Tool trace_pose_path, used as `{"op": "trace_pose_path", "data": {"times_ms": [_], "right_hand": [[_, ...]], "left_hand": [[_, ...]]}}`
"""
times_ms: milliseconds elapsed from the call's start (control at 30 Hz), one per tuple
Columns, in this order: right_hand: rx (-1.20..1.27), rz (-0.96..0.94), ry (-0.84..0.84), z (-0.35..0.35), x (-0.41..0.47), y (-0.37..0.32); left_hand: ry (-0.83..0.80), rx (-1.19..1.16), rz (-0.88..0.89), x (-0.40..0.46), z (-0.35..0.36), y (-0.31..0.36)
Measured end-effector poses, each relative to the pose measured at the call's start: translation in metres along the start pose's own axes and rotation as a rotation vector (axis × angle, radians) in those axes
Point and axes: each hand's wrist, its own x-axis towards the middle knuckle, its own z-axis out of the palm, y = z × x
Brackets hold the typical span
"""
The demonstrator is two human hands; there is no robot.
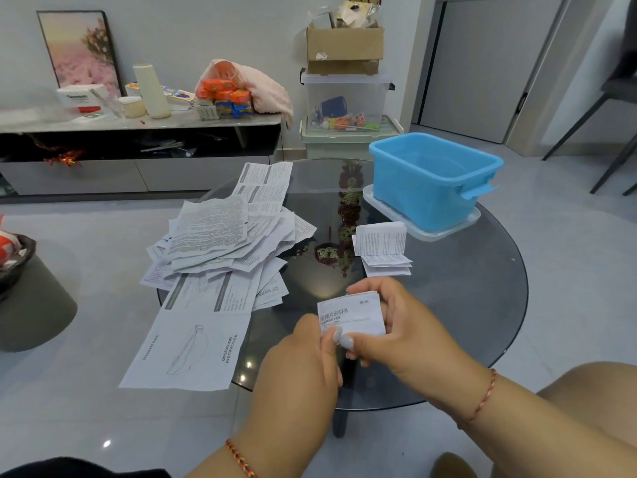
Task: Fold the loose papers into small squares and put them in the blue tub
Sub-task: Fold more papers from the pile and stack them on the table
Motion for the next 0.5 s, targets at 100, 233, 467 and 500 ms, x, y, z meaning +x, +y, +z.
{"op": "trace_pose_path", "data": {"times_ms": [100, 233, 467, 500], "right_hand": [[-0.023, 0.004, 0.058, 0.002, 0.0, -0.001], [0.001, 0.001, 0.108, -0.005, 0.002, -0.006], [0.032, -0.011, 0.18, -0.018, 0.004, -0.005], [0.017, -0.01, 0.195, -0.02, 0.006, -0.005]], "left_hand": [[0.033, -0.041, -0.007, 0.001, 0.004, 0.001], [0.087, -0.089, 0.005, 0.005, 0.004, 0.002], [0.047, -0.199, -0.089, 0.017, 0.003, 0.004], [0.028, -0.239, -0.103, 0.02, 0.002, 0.004]]}}
